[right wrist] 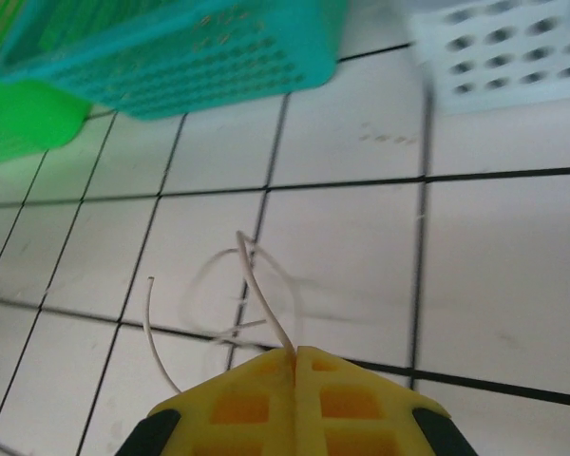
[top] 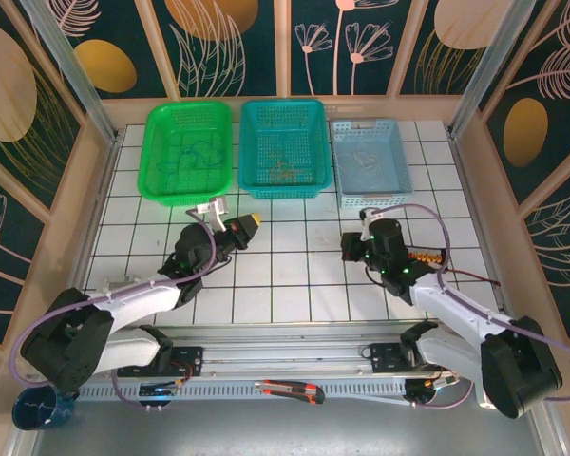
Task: Untangle the cables
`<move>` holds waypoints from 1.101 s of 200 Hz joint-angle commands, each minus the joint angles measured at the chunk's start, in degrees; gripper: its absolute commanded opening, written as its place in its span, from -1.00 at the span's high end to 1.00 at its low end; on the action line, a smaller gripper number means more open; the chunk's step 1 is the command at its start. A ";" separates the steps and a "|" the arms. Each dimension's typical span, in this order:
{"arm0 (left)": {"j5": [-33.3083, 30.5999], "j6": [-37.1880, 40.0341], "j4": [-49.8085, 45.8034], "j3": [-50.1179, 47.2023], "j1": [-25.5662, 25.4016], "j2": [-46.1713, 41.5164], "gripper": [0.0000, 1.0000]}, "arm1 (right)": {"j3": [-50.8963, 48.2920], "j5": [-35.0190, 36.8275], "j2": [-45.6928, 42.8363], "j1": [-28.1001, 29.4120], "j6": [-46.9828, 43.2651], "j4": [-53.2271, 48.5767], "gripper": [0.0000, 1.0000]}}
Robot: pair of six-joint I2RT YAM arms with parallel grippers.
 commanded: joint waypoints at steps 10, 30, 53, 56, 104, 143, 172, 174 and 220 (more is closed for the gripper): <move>-2.10 -0.47 0.74 -1.36 0.58 -1.20 1.00 | 3.75 0.56 -4.43 -3.50 -0.09 -3.96 1.00; -1.42 -0.04 0.96 -1.27 0.54 -0.81 1.00 | 7.87 -0.53 -5.29 -3.67 -1.26 -5.72 1.00; -0.04 0.80 1.18 -0.76 0.49 0.00 0.78 | 11.52 -1.04 -4.96 -3.71 -2.13 -6.59 1.00; 0.15 0.88 1.22 -0.71 0.48 0.15 0.72 | 12.03 -0.97 -4.80 -3.67 -2.33 -6.69 1.00; 3.01 2.70 -0.31 1.47 0.53 1.46 -0.22 | 20.45 0.10 -0.60 -5.13 -4.16 -6.52 1.00; 2.82 4.39 -4.05 2.98 0.62 1.09 -0.97 | 28.07 0.77 6.50 -9.77 -5.13 -5.93 1.00; 2.73 4.49 -5.26 3.29 0.60 0.50 -0.98 | 32.50 -1.17 12.98 -15.40 -4.60 -4.23 1.00; 2.67 4.49 -5.40 3.29 0.61 0.43 -0.98 | 32.77 -1.31 13.34 -15.80 -4.52 -4.09 1.00; 2.27 4.15 -6.42 2.24 0.49 -1.32 -0.97 | 38.22 -3.89 21.18 -21.67 -3.01 -2.49 1.00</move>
